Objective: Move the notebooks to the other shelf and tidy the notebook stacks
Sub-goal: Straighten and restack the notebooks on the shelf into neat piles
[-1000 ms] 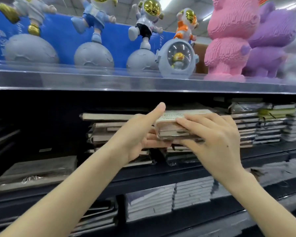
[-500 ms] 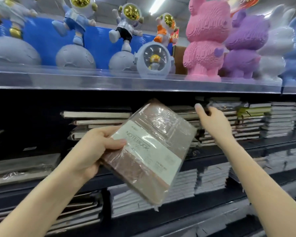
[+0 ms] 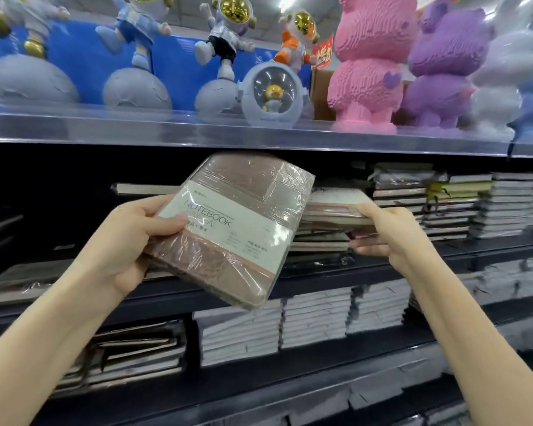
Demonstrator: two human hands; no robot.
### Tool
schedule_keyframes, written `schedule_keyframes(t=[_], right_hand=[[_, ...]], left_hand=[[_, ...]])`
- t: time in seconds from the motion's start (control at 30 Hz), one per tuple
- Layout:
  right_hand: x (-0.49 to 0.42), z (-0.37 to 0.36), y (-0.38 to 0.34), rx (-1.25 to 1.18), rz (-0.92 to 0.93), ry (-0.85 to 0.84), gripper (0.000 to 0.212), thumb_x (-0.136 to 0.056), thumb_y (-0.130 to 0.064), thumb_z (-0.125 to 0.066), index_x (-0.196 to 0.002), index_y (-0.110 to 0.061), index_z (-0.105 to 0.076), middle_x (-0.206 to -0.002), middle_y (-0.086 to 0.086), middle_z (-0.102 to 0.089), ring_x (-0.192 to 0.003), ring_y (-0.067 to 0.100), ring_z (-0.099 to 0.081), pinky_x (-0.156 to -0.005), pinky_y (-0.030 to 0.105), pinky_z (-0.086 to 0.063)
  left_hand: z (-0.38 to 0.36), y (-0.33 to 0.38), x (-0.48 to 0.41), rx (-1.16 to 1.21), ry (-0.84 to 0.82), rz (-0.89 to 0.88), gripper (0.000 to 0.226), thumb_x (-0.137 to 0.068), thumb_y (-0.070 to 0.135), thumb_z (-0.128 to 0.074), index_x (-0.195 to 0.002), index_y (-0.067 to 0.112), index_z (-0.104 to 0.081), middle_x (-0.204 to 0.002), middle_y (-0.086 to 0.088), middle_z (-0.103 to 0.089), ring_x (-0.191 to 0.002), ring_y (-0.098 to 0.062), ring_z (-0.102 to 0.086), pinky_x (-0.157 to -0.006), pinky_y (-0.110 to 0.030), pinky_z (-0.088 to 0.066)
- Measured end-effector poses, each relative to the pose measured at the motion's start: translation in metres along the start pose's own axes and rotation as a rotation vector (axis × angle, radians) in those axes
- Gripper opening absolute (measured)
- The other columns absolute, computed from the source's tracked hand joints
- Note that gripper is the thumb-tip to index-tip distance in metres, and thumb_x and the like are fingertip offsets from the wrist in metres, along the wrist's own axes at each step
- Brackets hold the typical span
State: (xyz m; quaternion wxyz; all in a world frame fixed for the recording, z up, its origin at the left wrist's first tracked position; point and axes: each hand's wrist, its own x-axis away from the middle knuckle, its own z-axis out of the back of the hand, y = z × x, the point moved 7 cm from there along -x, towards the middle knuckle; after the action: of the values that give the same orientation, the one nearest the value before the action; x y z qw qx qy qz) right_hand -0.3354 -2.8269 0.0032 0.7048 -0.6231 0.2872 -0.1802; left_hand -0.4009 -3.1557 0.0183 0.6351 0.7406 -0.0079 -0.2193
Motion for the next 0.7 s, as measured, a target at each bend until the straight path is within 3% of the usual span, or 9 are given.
schedule_keyframes(t=[0.17,0.3,0.7], right_hand=[[0.024,0.016,0.002,-0.279,0.014,0.065,0.014,-0.093,-0.007,-0.055,-0.082,0.001,-0.06,-0.066,0.013,-0.067,-0.044,0.015,-0.064,-0.041,0.017,-0.05],[0.051,0.014,0.007,-0.298,0.061,0.103,0.011,-0.093,-0.005,-0.053,-0.089,0.0,-0.062,-0.077,0.013,-0.068,-0.045,0.014,-0.062,-0.042,0.017,-0.049],[0.203,-0.004,0.016,-0.284,0.27,0.266,0.018,-0.093,-0.008,-0.055,-0.087,-0.014,-0.071,-0.077,0.004,-0.07,-0.058,0.015,-0.057,-0.042,0.019,-0.047]], left_hand=[[0.011,-0.002,0.009,0.018,-0.012,0.029,0.025,-0.079,-0.002,-0.052,-0.094,0.011,-0.068,-0.077,-0.004,-0.074,-0.058,-0.014,-0.068,-0.049,-0.019,-0.054],[0.019,-0.007,0.018,-0.018,0.009,0.041,0.024,-0.084,-0.005,-0.05,-0.092,0.01,-0.068,-0.071,-0.002,-0.073,-0.056,-0.013,-0.067,-0.051,-0.02,-0.053],[0.098,-0.014,0.105,-0.043,0.022,0.09,0.031,-0.085,-0.008,-0.052,-0.095,0.016,-0.068,-0.075,-0.001,-0.075,-0.059,-0.013,-0.069,-0.048,-0.02,-0.052]])
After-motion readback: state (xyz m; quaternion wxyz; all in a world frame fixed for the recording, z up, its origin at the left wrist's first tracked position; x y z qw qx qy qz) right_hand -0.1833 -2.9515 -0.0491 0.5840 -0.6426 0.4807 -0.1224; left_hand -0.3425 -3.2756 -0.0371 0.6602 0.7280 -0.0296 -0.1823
